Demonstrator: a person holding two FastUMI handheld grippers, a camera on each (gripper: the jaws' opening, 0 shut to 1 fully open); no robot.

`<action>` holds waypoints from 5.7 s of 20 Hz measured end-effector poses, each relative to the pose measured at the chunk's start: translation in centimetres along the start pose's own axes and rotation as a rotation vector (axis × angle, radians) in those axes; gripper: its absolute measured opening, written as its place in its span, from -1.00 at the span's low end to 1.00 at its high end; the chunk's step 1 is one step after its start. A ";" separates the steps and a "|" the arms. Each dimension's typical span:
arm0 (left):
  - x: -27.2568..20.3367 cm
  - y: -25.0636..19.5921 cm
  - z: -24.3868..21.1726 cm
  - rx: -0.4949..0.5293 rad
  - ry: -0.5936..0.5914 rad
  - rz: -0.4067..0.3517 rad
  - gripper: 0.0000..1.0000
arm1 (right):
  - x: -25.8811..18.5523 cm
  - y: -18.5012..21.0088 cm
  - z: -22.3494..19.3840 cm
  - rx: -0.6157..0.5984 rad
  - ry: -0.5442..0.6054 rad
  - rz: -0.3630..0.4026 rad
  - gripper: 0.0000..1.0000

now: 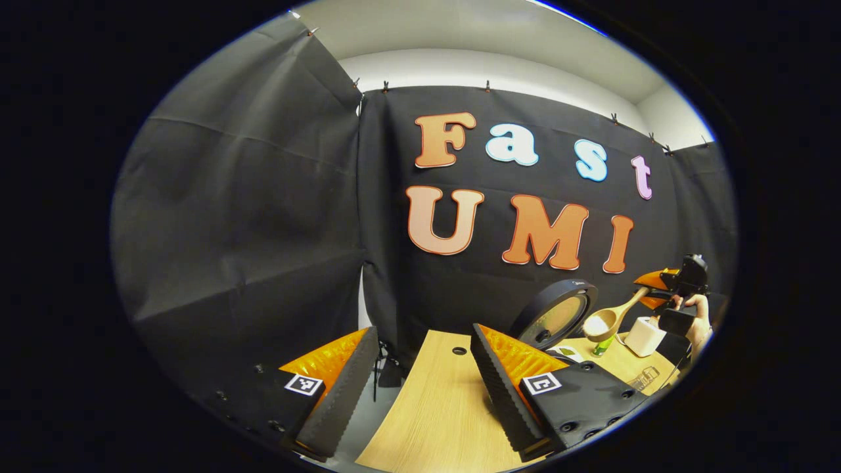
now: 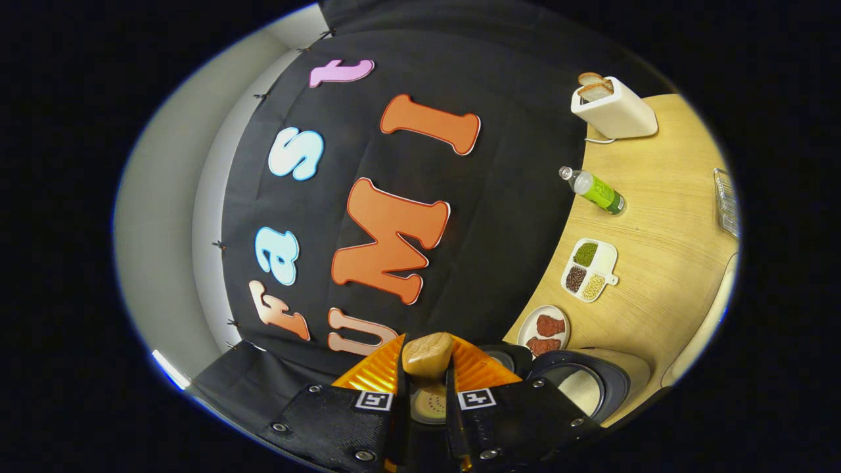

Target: Close the left gripper, press the button to open the rice cooker; take a wooden spoon from the chopstick holder with the right hand, scoop a spoonful of rice and pour it into the rice cooker, then put the wooden spoon back into the chopstick holder.

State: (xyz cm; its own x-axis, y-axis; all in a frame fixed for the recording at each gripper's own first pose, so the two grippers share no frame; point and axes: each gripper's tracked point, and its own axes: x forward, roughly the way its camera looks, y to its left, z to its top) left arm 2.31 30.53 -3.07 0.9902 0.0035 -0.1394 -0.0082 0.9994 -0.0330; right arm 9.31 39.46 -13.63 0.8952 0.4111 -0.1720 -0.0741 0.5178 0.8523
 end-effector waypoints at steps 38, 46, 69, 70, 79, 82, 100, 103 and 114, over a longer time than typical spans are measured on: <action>0.3 -9.0 0.1 -0.006 0.023 -0.189 0.86 | -1.4 6.4 -3.3 -0.548 0.002 0.066 -0.57; 0.5 -9.3 0.1 -0.001 0.030 -0.192 0.86 | -1.1 6.9 -4.6 -0.653 0.004 0.084 -0.57; 1.3 -9.6 -1.0 0.002 0.062 -0.199 0.86 | 0.4 5.4 -8.2 -0.983 0.033 0.082 -0.57; 1.2 -9.5 -1.2 0.002 0.063 -0.198 0.86 | 0.4 5.2 -8.3 -1.018 0.028 0.081 -0.57; 1.3 -9.8 -2.2 -0.009 0.089 -0.192 0.86 | 0.9 3.6 -9.9 -1.026 0.068 0.080 -0.56; 1.3 -10.1 -2.2 -0.009 0.093 -0.193 0.87 | 0.2 3.1 -8.1 -1.017 0.047 0.057 -0.57; 3.8 -19.1 -1.2 0.010 0.071 -0.249 0.86 | -8.1 -7.6 13.8 -0.905 -0.162 -0.211 -0.57; 3.6 -20.5 -1.3 0.024 0.071 -0.242 0.86 | -9.6 -10.5 16.6 -0.880 -0.177 -0.255 -0.57; 1.7 -25.4 -2.7 0.034 0.090 -0.188 0.86 | -10.8 -22.4 20.3 -0.793 -0.108 -0.361 -0.57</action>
State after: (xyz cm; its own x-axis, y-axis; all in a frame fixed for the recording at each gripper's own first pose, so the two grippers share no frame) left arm 3.80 5.04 -5.15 0.9575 -0.1843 -0.2217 0.1815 0.9828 -0.0334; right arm 10.24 8.21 -20.85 0.9565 0.0692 -0.2833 -0.0260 0.9878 0.1534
